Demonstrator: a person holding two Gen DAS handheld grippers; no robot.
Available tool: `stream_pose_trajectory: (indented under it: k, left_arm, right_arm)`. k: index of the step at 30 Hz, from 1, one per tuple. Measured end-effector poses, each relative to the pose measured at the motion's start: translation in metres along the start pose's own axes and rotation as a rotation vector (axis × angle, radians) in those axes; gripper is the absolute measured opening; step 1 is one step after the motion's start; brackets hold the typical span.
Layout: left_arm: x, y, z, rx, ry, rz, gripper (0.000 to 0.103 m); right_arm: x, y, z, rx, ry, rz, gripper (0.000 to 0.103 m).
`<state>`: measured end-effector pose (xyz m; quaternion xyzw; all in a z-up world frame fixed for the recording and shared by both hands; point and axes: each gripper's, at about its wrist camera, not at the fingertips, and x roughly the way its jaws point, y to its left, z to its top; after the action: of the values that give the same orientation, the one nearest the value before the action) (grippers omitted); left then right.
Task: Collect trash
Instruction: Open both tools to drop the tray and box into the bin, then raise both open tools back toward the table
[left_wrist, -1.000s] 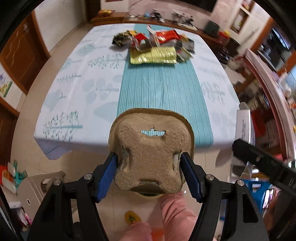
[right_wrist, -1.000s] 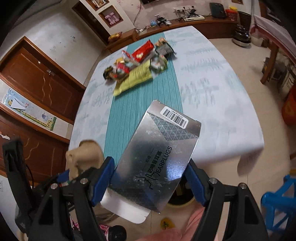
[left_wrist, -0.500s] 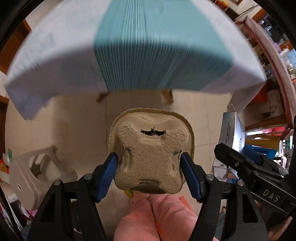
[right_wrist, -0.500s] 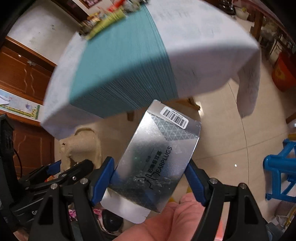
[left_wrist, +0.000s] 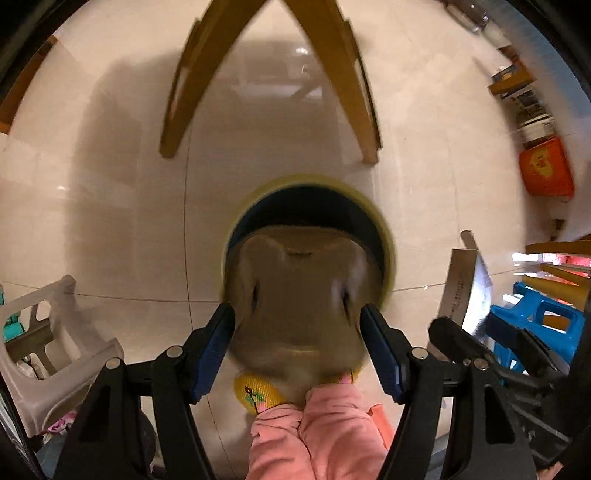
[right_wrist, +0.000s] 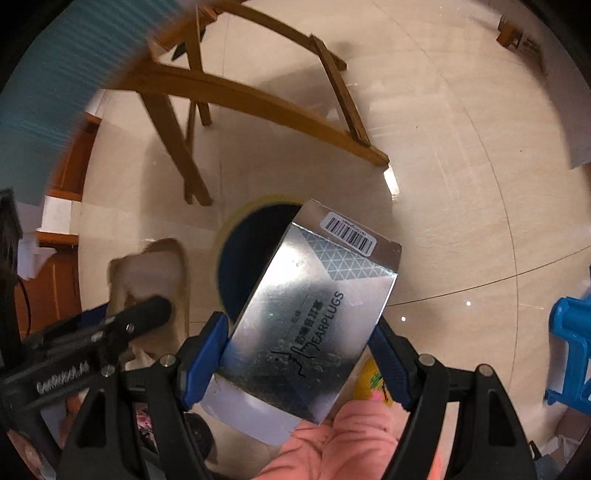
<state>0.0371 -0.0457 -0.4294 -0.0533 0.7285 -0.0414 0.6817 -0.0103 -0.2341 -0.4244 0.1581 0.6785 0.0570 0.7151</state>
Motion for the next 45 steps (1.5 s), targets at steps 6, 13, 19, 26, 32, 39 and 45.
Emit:
stream_pose_trajectory:
  k: [6, 13, 19, 26, 32, 39, 45]
  left_arm:
    - [0.032, 0.007, 0.010, -0.017, -0.010, 0.020, 0.096]
    - [0.026, 0.038, 0.002, -0.114, -0.017, 0.047, 0.096]
    - [0.002, 0.074, -0.013, -0.226, -0.048, 0.048, 0.096]
    - [-0.037, 0.091, -0.033, -0.295, -0.084, 0.039, 0.096]
    - [-0.081, 0.084, -0.042, -0.281, -0.120, 0.024, 0.096]
    - [-0.143, 0.075, -0.051, -0.243, -0.163, 0.042, 0.096]
    - [-0.214, 0.063, -0.059, -0.182, -0.197, 0.080, 0.096]
  right_arm:
    - [0.037, 0.000, 0.007, -0.058, 0.039, -0.018, 0.076]
    - [0.052, 0.019, 0.016, -0.096, 0.073, 0.005, 0.077]
    - [0.053, 0.042, 0.030, -0.113, 0.064, 0.010, 0.077]
    - [0.031, 0.070, 0.035, -0.169, 0.047, 0.013, 0.078]
    - [-0.002, 0.083, 0.029, -0.171, 0.022, 0.011, 0.088]
    - [-0.058, 0.096, 0.014, -0.159, -0.007, 0.017, 0.088]
    - [-0.135, 0.111, -0.002, -0.172, -0.067, 0.011, 0.088]
